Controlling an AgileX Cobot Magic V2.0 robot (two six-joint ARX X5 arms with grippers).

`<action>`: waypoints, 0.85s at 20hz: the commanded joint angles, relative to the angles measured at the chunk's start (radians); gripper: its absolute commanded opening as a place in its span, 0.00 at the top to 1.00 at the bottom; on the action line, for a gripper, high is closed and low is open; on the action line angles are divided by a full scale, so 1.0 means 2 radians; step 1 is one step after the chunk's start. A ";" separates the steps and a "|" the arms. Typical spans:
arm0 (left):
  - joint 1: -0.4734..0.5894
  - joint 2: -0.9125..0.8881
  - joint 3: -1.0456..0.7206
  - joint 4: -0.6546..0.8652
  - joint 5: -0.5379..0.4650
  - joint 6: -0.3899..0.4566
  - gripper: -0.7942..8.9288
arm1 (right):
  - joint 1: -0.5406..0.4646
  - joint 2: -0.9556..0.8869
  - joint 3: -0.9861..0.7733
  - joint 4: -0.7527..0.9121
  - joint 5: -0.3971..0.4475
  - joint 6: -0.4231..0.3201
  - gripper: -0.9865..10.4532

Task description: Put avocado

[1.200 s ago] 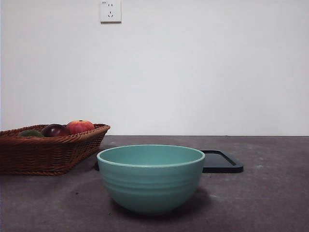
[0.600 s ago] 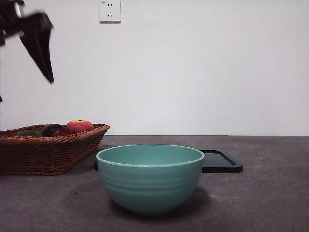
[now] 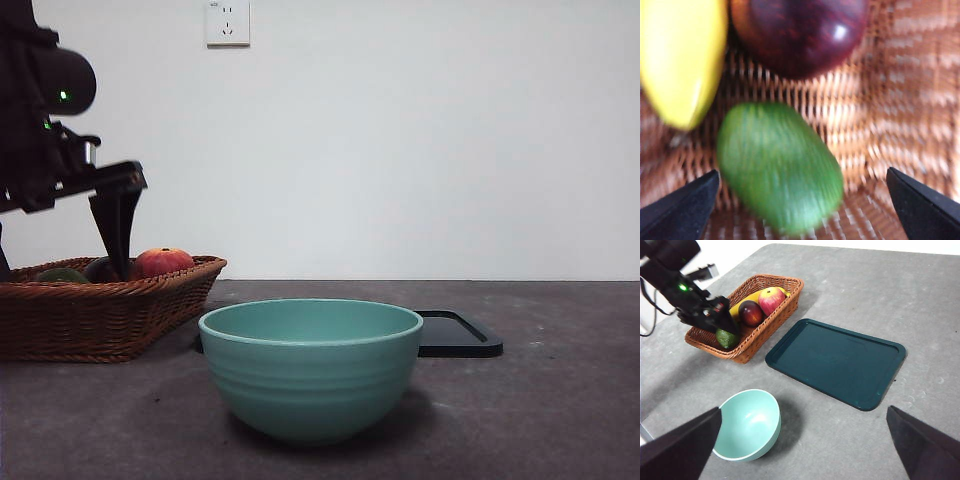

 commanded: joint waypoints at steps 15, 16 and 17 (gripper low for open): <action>0.000 0.039 0.021 0.000 -0.002 -0.004 0.80 | 0.002 0.001 0.008 0.003 -0.001 0.009 0.40; 0.000 0.039 0.030 -0.011 -0.002 -0.001 0.80 | 0.002 0.001 0.008 0.003 -0.002 0.009 0.40; 0.000 0.038 0.044 -0.024 -0.002 0.005 0.80 | 0.002 0.001 0.008 0.003 -0.003 0.009 0.40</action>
